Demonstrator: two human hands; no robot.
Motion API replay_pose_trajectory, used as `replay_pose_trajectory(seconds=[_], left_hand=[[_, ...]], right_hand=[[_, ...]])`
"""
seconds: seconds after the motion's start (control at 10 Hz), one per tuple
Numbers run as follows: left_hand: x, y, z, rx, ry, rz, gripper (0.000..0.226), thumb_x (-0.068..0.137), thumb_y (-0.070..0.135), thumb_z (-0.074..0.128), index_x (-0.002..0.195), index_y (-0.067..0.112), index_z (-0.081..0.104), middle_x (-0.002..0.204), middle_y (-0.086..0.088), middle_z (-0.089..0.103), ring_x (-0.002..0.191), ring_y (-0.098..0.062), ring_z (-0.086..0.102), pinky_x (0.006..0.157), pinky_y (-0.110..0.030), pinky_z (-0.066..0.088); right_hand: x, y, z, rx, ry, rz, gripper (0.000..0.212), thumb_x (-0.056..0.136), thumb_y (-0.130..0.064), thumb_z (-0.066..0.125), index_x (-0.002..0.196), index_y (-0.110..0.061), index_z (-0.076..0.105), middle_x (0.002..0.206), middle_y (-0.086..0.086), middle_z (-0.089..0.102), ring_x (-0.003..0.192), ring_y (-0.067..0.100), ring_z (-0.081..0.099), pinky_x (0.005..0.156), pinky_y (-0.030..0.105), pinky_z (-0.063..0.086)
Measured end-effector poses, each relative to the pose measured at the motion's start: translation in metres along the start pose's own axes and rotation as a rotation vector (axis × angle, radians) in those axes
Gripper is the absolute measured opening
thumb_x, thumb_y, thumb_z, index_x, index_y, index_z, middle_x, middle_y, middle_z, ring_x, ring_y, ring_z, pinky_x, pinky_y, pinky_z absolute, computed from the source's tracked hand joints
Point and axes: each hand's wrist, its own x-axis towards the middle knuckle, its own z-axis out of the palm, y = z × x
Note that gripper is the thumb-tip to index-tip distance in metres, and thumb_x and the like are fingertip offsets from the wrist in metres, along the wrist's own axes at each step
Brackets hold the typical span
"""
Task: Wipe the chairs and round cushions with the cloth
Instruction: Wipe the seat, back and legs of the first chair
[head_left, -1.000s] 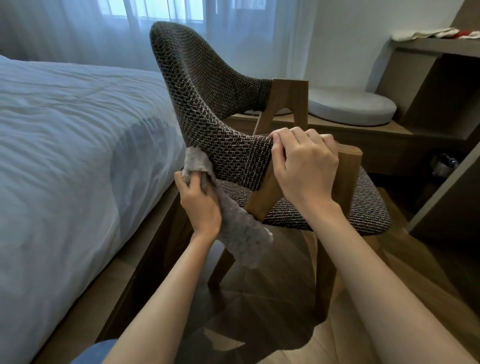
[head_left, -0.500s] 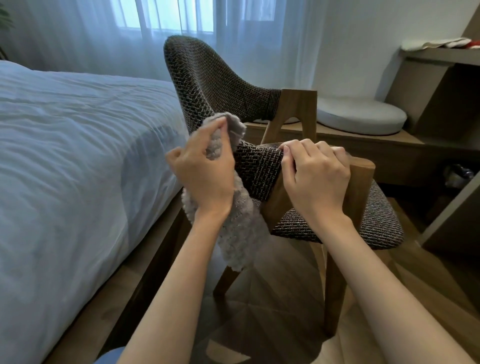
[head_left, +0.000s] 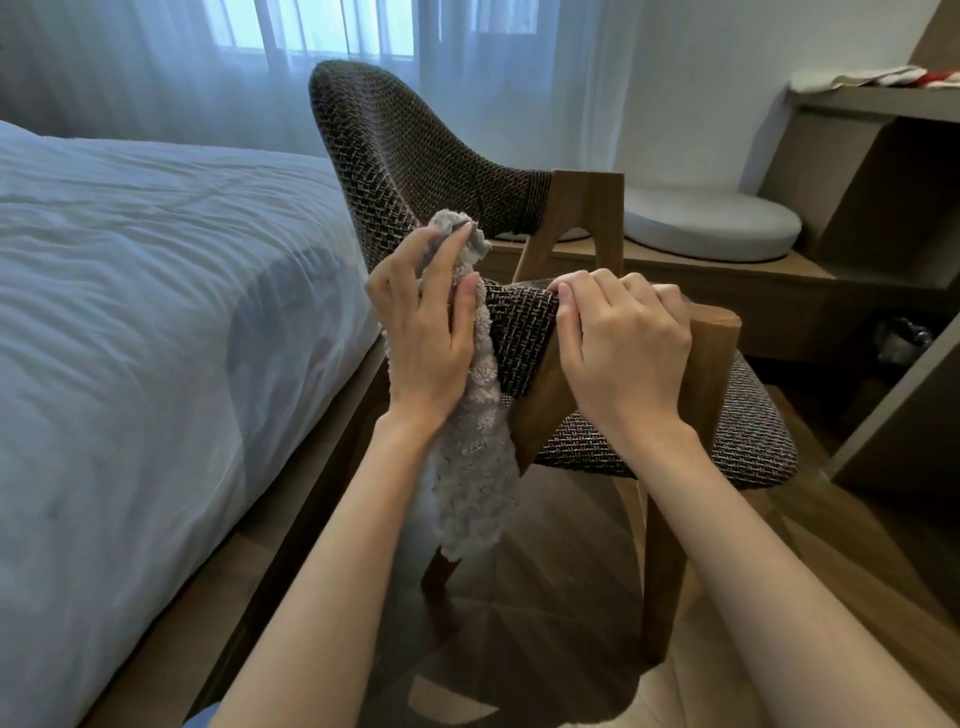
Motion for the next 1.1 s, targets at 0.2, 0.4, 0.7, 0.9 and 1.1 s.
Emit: replay_pose_trajectory(seconds=[0.2,0.4,0.7,0.9,1.1], left_hand=[[-0.014,0.008,0.004,-0.116,0.122,-0.112,0.024,0.097,0.018,0.051,0.113,0.001,0.059,0.108,-0.012,0.041,0.102,-0.005,0.035,0.096,-0.01,0.03],[-0.062,-0.004,0.007,-0.277,0.03,-0.647,0.013,0.102,0.017,0.039,0.105,0.004,0.04,0.098,0.006,0.04,0.082,0.01,0.043,0.074,-0.002,0.032],[0.015,0.017,-0.02,-0.412,0.262,-0.456,0.016,0.099,0.014,0.049,0.11,0.016,0.037,0.105,0.009,0.046,0.097,0.008,0.052,0.084,-0.006,0.038],[-0.015,-0.016,0.01,-0.259,0.229,-0.57,0.028,0.097,0.008,0.041,0.123,0.0,0.05,0.12,-0.003,0.046,0.116,-0.015,0.045,0.103,-0.027,0.034],[-0.048,-0.023,0.014,-0.344,0.183,-0.76,0.032,0.102,0.012,0.039,0.131,0.003,0.048,0.131,-0.008,0.047,0.121,-0.009,0.042,0.107,-0.02,0.031]], right_hand=[[0.0,-0.001,0.0,-0.014,-0.006,0.011,0.034,0.101,-0.029,0.037,0.094,-0.018,0.068,0.084,-0.001,0.067,0.077,0.02,0.057,0.076,0.032,0.032],[0.001,-0.002,-0.001,-0.008,-0.028,0.016,0.035,0.102,-0.03,0.035,0.097,-0.019,0.068,0.088,-0.002,0.068,0.08,0.019,0.058,0.078,0.032,0.033],[0.001,-0.003,0.0,-0.007,-0.022,0.035,0.034,0.101,-0.03,0.036,0.096,-0.019,0.069,0.089,-0.001,0.069,0.08,0.019,0.059,0.078,0.031,0.031],[0.0,-0.003,0.001,-0.014,-0.004,0.025,0.031,0.101,-0.028,0.039,0.095,-0.019,0.068,0.086,-0.001,0.068,0.078,0.019,0.058,0.078,0.031,0.031],[0.0,-0.004,0.002,-0.022,0.01,0.021,0.03,0.1,-0.027,0.04,0.095,-0.018,0.068,0.086,0.0,0.069,0.078,0.02,0.059,0.077,0.032,0.032]])
